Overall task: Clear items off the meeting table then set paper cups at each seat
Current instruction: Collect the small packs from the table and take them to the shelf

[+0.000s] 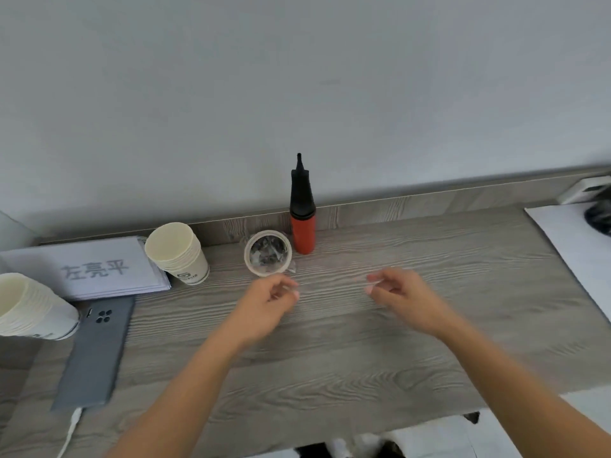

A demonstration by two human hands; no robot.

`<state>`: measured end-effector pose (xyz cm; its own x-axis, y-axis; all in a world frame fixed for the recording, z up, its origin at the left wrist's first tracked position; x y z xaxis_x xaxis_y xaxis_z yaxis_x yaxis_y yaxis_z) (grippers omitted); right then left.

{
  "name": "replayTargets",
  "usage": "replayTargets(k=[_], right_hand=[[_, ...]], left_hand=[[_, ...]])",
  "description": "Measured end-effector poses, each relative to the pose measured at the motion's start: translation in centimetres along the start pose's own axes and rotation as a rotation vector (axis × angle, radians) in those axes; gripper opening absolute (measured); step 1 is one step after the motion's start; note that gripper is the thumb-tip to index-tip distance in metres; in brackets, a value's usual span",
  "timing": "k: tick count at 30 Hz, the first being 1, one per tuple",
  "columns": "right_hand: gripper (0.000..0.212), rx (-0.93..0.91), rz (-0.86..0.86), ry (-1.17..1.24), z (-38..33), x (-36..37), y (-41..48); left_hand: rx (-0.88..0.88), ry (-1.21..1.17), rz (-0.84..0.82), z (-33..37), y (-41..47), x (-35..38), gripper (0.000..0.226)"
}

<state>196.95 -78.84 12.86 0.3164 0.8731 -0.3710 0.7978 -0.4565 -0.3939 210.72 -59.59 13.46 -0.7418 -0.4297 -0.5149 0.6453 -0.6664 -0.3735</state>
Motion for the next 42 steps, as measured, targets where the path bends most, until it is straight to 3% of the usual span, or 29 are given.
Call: replayTargets(k=[3, 9, 17, 26, 30, 34, 42], right_hand=[[0.020, 0.043, 0.013, 0.060, 2.9, -1.9, -5.7], [0.018, 0.145, 0.224, 0.184, 10.0, -5.5, -17.7], [0.017, 0.345, 0.495, 0.348, 23.6, -7.6, -37.1], [0.012, 0.561, 1.017, 0.648, 35.6, -11.0, -59.7], [0.010, 0.572, 1.184, 0.747, 39.1, -12.7, -64.0], [0.015, 0.596, 1.248, 0.829, 43.2, -15.5, -66.3], [0.017, 0.632, 1.408, 0.799, 48.4, -29.0, -72.0]], left_hand=[[0.015, -0.024, -0.168, 1.2, -2.4, 3.8, 0.010], [0.096, -0.016, -0.260, 4.3, -7.5, 11.5, 0.009], [0.112, 0.102, -0.610, 6.5, -17.3, 29.9, 0.011], [0.376, 0.427, -0.891, 16.1, -24.3, 46.4, 0.019], [0.457, 0.461, -0.958, 20.6, -25.7, 53.1, 0.012], [0.476, 0.538, -1.090, 24.0, -27.1, 61.8, 0.014], [0.635, 0.606, -1.192, 36.7, -26.8, 78.3, 0.009]])
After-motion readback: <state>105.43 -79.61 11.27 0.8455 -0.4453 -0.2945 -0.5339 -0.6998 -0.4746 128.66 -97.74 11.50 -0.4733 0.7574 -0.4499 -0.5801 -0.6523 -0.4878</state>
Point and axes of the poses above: each hand's wrist, its own y-axis towards the middle knuckle, its own x-axis out of the palm, z = x × y, the point moved 8 cm from there along y, towards the middle knuckle, and after that the axes turned 9 degrees about y, right-handed, at the moved point
